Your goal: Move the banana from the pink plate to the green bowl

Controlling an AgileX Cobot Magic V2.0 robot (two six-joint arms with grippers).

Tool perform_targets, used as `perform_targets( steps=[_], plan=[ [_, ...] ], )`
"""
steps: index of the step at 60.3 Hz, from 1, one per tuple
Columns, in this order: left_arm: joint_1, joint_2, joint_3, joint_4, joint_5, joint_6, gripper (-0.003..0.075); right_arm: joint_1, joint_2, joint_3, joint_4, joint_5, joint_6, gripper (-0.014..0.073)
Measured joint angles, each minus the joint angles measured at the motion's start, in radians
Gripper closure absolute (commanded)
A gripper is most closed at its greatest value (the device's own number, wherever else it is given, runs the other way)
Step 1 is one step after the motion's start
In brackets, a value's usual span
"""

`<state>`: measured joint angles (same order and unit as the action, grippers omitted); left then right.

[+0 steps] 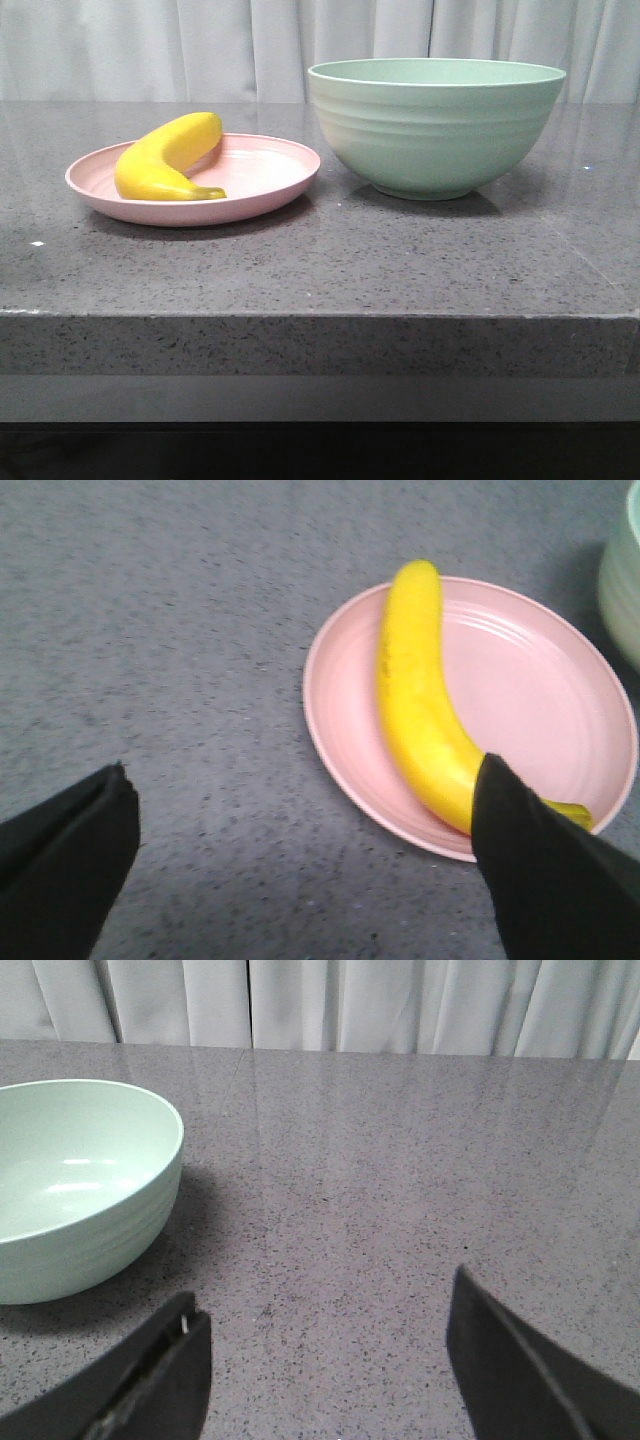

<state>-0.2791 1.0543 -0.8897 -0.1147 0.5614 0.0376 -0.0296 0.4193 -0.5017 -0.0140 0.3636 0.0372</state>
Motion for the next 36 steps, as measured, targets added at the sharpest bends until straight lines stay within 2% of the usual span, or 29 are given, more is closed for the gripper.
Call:
perform_targets(
  steps=[16, 36],
  plan=[
    [-0.113, 0.319, -0.219, -0.023, 0.107, -0.026, 0.0062, 0.000, 0.000, 0.000, 0.000, -0.001, 0.000, 0.0074],
    [-0.128, 0.507, -0.310, -0.027, 0.105, -0.038, 0.0062, 0.000, 0.000, 0.000, 0.000, -0.002, 0.000, 0.0074]
  ],
)
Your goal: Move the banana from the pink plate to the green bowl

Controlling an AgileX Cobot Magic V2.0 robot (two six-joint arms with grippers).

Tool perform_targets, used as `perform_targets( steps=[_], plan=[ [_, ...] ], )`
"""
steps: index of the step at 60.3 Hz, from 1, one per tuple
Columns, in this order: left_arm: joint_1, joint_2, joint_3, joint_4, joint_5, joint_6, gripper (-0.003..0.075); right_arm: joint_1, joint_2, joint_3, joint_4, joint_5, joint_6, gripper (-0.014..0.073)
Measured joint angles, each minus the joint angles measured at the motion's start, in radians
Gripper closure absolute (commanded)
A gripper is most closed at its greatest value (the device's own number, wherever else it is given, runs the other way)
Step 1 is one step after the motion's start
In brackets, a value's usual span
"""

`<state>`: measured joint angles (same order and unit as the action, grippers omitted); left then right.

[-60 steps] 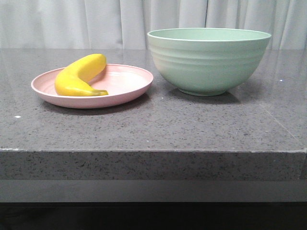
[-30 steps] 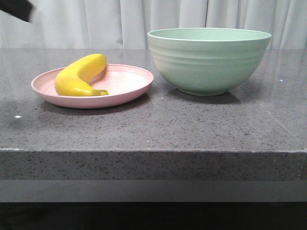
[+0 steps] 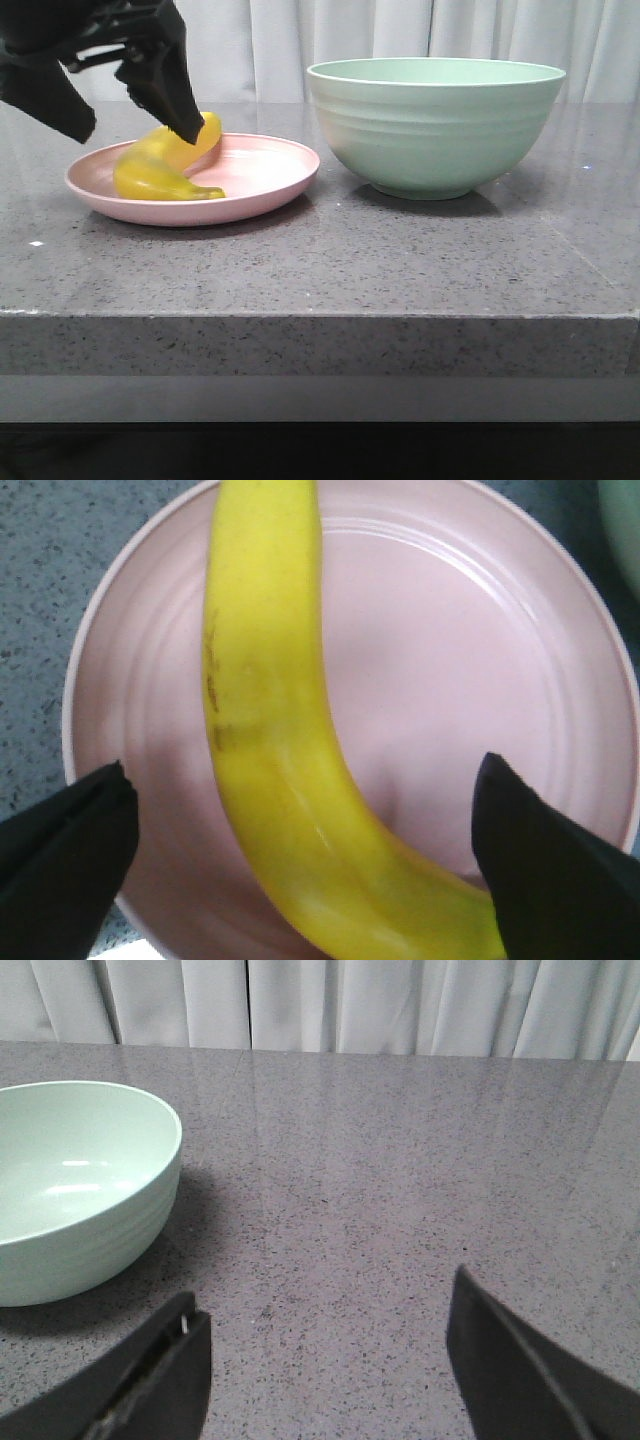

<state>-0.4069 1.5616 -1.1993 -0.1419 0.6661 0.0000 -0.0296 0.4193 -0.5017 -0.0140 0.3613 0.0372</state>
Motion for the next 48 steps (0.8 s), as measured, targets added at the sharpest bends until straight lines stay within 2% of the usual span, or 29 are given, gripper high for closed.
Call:
perform_targets(
  steps=[25, 32, 42, 48],
  plan=[
    [0.000, 0.071, -0.002, 0.000, -0.020, 0.000, 0.0075, 0.000, 0.000, 0.000, 0.000, 0.000, 0.000, 0.0074],
    [0.000, 0.074, -0.002, 0.000, -0.027, 0.000, 0.0132, 0.000, 0.000, 0.000, 0.000, 0.000, 0.000, 0.0074],
    [0.000, 0.074, -0.002, 0.000, -0.053, 0.000, 0.0255, 0.000, 0.000, 0.000, 0.000, 0.000, 0.000, 0.0074],
    [0.000, 0.074, -0.002, 0.000, -0.058, 0.000, 0.0297, 0.000, 0.000, 0.000, 0.000, 0.000, 0.000, 0.0074]
  ],
)
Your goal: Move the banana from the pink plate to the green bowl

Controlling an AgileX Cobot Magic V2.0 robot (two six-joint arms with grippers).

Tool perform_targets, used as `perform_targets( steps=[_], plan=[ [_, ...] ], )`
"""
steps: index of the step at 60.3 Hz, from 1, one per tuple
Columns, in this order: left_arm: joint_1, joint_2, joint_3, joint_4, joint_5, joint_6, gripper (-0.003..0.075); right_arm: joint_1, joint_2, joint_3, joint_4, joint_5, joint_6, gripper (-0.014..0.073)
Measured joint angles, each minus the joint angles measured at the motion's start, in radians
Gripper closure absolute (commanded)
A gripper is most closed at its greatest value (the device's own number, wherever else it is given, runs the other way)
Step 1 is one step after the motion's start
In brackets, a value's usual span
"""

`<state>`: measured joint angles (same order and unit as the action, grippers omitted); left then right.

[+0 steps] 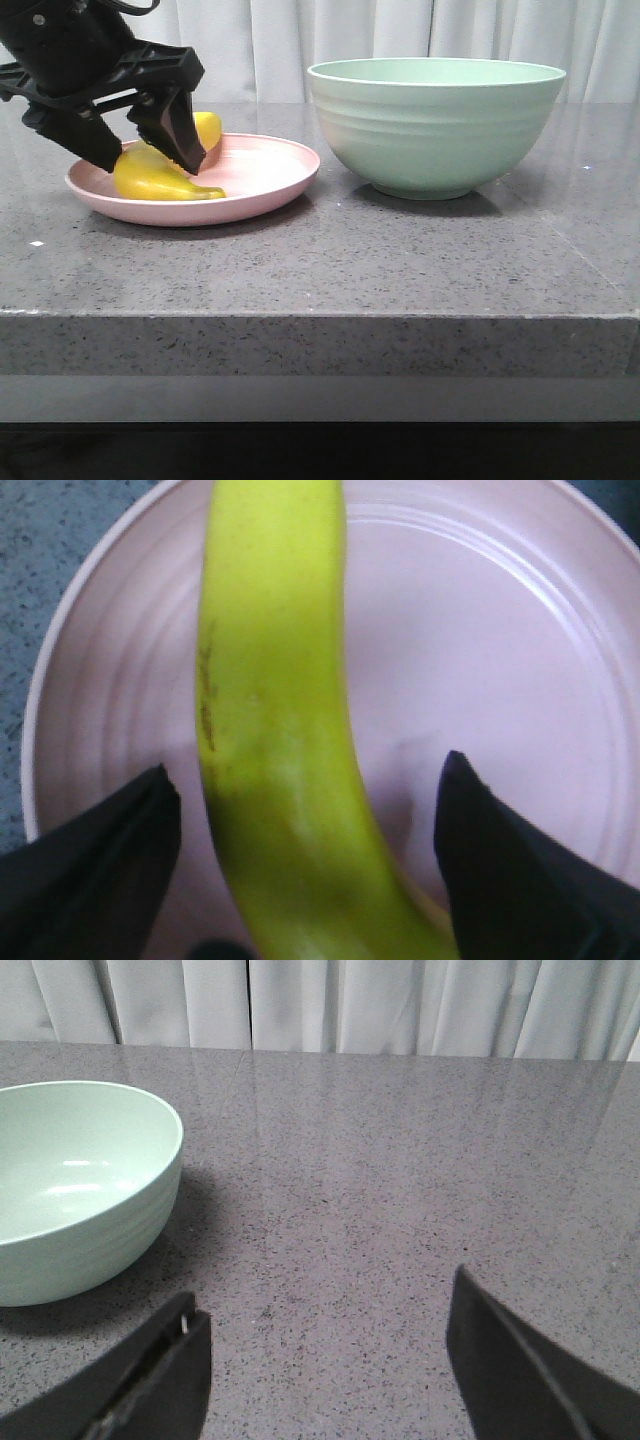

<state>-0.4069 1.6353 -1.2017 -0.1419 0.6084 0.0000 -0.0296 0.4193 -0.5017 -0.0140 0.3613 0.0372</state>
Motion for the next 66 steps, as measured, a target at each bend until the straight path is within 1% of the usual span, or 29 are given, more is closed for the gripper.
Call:
perform_targets(
  steps=[29, 32, 42, 48, 57, 66],
  plan=[
    [0.000, 0.025, -0.004, -0.004, -0.021, 0.000, 0.0304, 0.000, 0.000, 0.000, 0.000, 0.000, 0.000, 0.0074],
    [0.000, 0.025, -0.004, -0.004, -0.021, 0.000, 0.0323, 0.000, 0.000, 0.000, 0.000, 0.000, 0.000, 0.0074],
    [0.000, 0.025, -0.004, -0.004, -0.025, 0.000, 0.0437, 0.000, 0.000, 0.000, 0.000, 0.000, 0.000, 0.0074],
    [0.000, 0.028, -0.004, -0.004, -0.028, 0.000, 0.0491, 0.000, 0.000, 0.000, 0.000, 0.000, 0.000, 0.0074],
    [0.000, 0.032, -0.004, -0.004, -0.049, 0.000, 0.0502, 0.000, 0.000, 0.000, 0.000, 0.000, 0.000, 0.0074],
    [0.000, 0.031, -0.004, -0.004, -0.108, 0.000, 0.0502, 0.000, 0.000, 0.000, 0.000, 0.000, 0.000, 0.0074]
  ],
)
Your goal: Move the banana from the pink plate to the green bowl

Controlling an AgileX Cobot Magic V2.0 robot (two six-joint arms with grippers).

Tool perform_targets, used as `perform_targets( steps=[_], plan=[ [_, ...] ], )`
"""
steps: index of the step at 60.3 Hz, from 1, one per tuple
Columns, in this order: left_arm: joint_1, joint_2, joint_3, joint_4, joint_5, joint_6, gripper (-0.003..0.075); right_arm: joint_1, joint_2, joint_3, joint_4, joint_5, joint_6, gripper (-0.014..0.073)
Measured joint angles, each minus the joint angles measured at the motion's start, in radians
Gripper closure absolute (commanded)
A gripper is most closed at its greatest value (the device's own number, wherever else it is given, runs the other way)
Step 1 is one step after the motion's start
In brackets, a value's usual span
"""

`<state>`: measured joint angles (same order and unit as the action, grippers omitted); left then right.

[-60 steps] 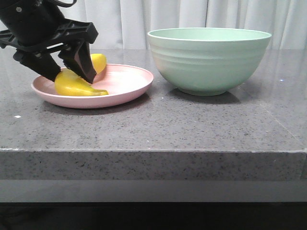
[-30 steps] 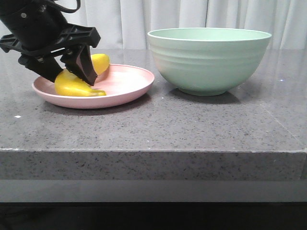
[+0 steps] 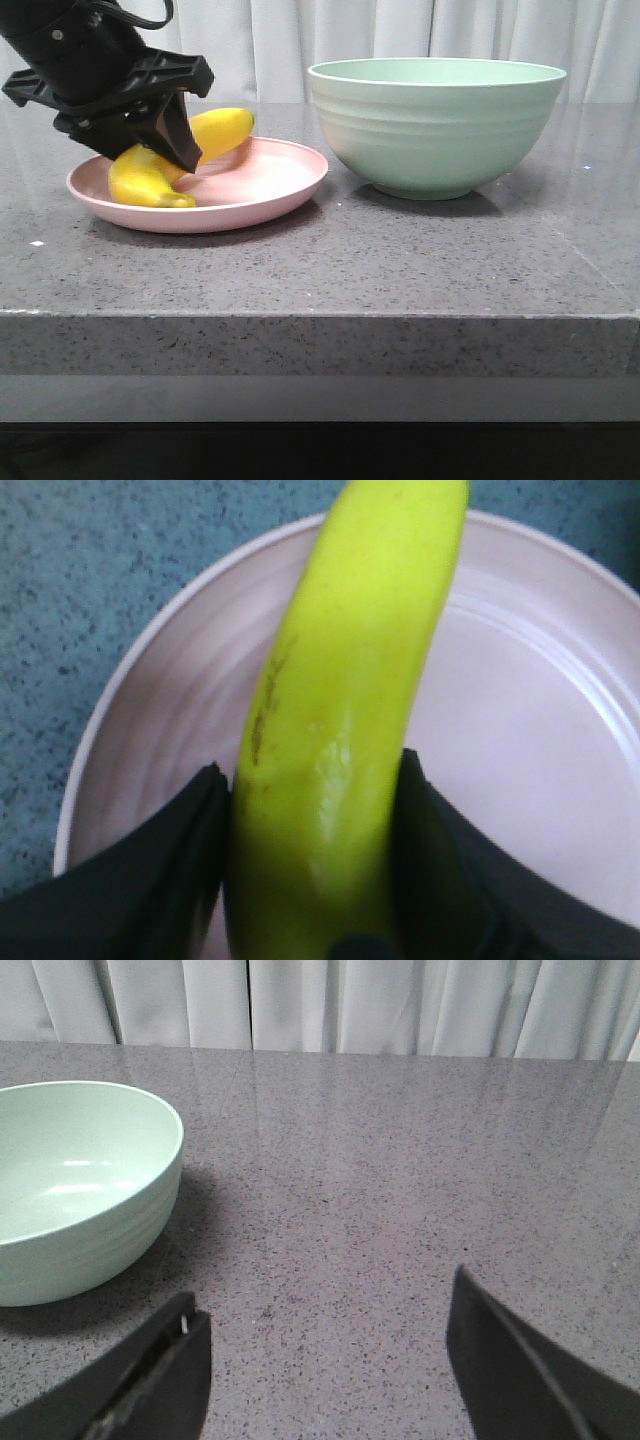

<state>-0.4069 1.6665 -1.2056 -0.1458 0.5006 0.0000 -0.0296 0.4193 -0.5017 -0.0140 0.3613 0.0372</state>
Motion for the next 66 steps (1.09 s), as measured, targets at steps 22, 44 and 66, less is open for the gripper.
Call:
perform_targets(
  steps=[22, 44, 66],
  plan=[
    [0.000, -0.205, 0.006, 0.000, -0.100, -0.005, 0.0502, 0.000, 0.000, 0.000, 0.000, 0.000, 0.000, 0.0074],
    [-0.163, -0.408, 0.095, 0.002, -0.102, -0.005, 0.0502, 0.083, 0.116, -0.081, 0.129, 0.011, 0.000, 0.0074],
    [-0.357, -0.415, 0.113, 0.002, -0.103, -0.005, 0.0502, 0.353, 0.407, -0.264, 0.504, -0.119, 0.000, 0.0074]
  ],
)
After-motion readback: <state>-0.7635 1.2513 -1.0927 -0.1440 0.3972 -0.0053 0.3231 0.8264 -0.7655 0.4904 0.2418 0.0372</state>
